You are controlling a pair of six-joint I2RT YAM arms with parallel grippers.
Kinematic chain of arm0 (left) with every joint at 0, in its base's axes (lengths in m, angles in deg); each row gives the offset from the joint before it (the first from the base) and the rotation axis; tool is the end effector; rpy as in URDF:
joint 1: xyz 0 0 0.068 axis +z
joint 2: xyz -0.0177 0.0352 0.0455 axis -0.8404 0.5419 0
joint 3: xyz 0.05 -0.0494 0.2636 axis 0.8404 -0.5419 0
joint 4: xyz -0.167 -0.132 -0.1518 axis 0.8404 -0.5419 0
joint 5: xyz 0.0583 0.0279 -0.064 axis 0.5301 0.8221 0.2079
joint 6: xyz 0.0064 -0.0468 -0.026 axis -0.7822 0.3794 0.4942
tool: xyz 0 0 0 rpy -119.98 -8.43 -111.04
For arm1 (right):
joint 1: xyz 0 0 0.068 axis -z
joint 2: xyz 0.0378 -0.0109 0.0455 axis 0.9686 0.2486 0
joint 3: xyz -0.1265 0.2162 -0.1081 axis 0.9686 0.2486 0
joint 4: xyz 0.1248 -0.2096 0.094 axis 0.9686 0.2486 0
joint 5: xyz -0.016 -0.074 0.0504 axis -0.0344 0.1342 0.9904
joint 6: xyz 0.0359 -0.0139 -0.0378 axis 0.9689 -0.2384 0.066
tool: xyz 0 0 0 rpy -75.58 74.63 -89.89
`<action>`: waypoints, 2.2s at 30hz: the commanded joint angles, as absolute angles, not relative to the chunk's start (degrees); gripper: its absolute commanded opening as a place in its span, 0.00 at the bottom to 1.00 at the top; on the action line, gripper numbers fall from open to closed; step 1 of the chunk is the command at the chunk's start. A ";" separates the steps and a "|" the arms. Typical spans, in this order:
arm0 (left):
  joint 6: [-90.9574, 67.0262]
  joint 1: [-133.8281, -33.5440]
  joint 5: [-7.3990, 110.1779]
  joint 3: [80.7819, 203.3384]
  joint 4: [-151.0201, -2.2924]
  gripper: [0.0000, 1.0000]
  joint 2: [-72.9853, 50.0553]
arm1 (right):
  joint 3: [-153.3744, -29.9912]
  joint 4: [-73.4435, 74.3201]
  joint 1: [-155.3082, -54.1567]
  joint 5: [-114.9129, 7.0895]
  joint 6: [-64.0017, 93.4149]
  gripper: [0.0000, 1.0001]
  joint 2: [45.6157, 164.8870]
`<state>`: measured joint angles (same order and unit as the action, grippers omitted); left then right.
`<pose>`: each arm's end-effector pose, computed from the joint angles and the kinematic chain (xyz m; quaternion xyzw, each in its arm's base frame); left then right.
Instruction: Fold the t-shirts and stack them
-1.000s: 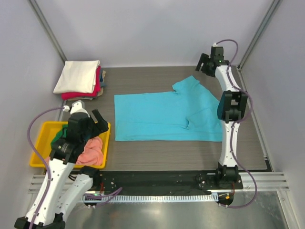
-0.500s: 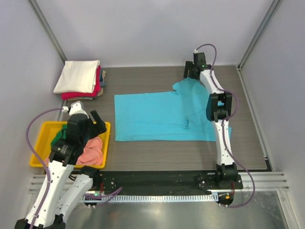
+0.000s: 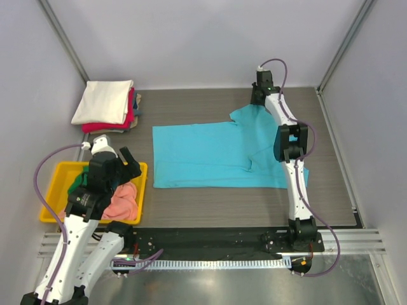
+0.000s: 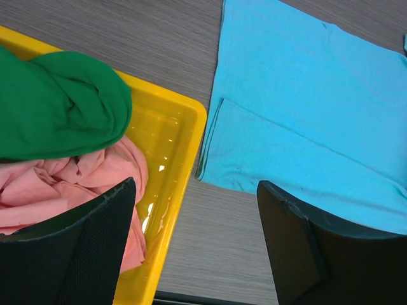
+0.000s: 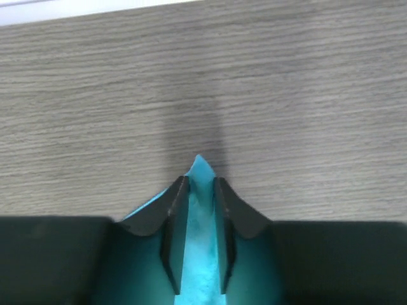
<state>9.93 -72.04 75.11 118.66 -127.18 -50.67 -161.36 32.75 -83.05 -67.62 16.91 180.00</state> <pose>0.1193 -0.0217 0.3179 -0.2032 0.8608 -0.0753 0.4605 0.5876 0.0730 0.1606 0.0335 0.9169 0.0084 0.3977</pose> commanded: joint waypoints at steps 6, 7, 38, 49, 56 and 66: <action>8.27 -70.99 74.95 118.41 -125.17 0.79 -50.49 | -162.13 33.15 -83.43 -67.18 14.92 0.01 180.36; 8.18 -70.64 74.77 118.41 -124.64 0.79 -49.88 | -161.25 33.15 -83.43 -67.09 14.92 0.01 179.22; 12.49 -64.83 70.46 170.35 -106.36 0.57 39.34 | -104.91 19.44 -84.92 -50.83 28.46 0.01 123.05; 14.07 -65.27 70.11 169.46 -105.83 0.45 43.02 | -105.52 19.44 -84.92 -51.00 28.46 0.01 123.40; 13.81 -65.19 69.41 169.03 -105.39 0.29 44.35 | -104.73 19.35 -84.83 -51.53 28.20 0.01 123.40; 12.23 -65.62 68.61 166.31 -104.51 0.00 37.34 | -100.70 19.35 -84.66 -55.75 26.88 0.01 119.89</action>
